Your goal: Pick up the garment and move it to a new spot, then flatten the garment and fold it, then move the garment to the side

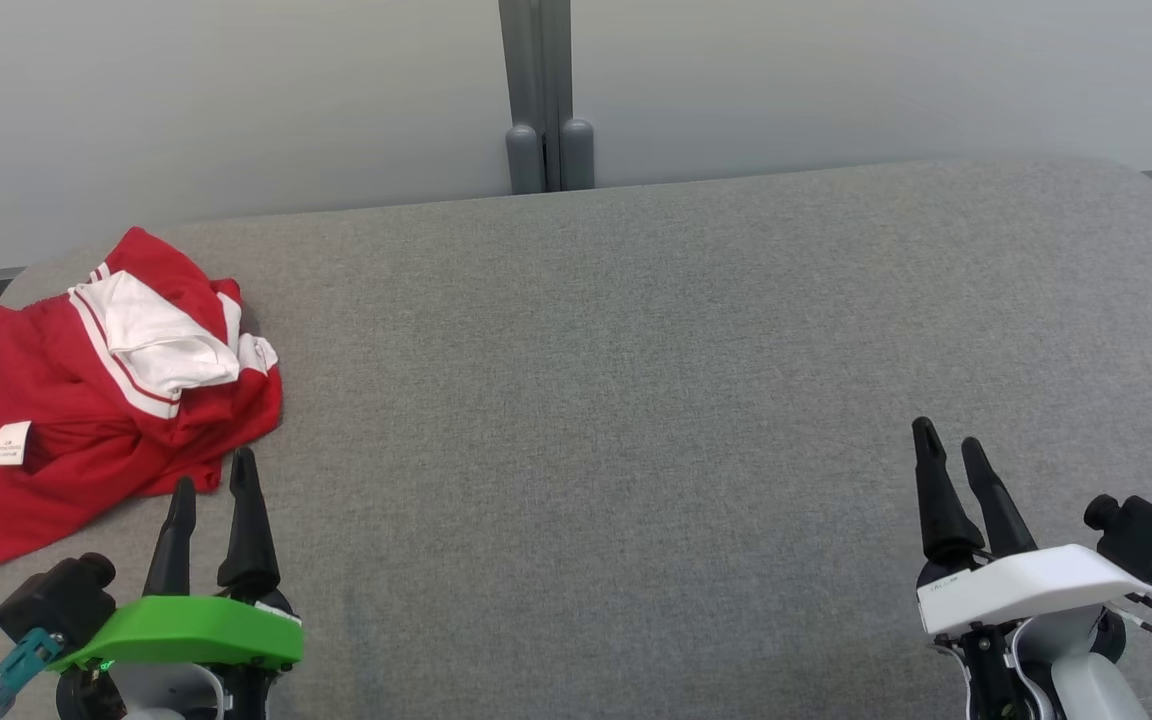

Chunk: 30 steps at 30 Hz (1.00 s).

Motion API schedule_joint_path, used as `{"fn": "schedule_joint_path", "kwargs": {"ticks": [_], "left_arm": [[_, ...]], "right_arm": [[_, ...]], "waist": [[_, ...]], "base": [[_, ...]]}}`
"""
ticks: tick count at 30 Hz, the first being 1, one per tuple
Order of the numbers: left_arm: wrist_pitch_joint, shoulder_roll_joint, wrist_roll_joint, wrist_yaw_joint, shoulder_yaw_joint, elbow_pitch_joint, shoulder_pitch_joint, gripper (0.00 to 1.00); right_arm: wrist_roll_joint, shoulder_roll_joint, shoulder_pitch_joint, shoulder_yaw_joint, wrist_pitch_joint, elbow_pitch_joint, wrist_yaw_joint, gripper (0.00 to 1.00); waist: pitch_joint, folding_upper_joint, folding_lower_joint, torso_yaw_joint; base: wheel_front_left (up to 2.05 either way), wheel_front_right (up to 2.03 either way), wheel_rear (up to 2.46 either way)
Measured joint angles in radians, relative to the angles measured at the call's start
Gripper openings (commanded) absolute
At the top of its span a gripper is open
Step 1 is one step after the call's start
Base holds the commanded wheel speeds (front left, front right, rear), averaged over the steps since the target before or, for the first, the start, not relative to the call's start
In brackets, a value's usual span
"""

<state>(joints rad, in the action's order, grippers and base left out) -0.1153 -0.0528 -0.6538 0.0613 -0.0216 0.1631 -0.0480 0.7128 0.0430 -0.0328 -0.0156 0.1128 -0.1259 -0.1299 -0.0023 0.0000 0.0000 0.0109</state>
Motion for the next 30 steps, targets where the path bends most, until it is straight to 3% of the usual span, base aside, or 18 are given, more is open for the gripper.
{"fn": "schedule_joint_path", "kwargs": {"ticks": [30], "left_arm": [[-0.072, -0.017, 0.32, -0.029, 0.058, 0.015, 0.005, 1.0]], "right_arm": [[-0.353, 0.002, 0.006, -0.047, 0.076, 0.012, 0.0, 1.0]], "waist": [[-0.004, 0.0, 0.0, 0.012]], "base": [[0.0, 0.0, 0.0]]}}
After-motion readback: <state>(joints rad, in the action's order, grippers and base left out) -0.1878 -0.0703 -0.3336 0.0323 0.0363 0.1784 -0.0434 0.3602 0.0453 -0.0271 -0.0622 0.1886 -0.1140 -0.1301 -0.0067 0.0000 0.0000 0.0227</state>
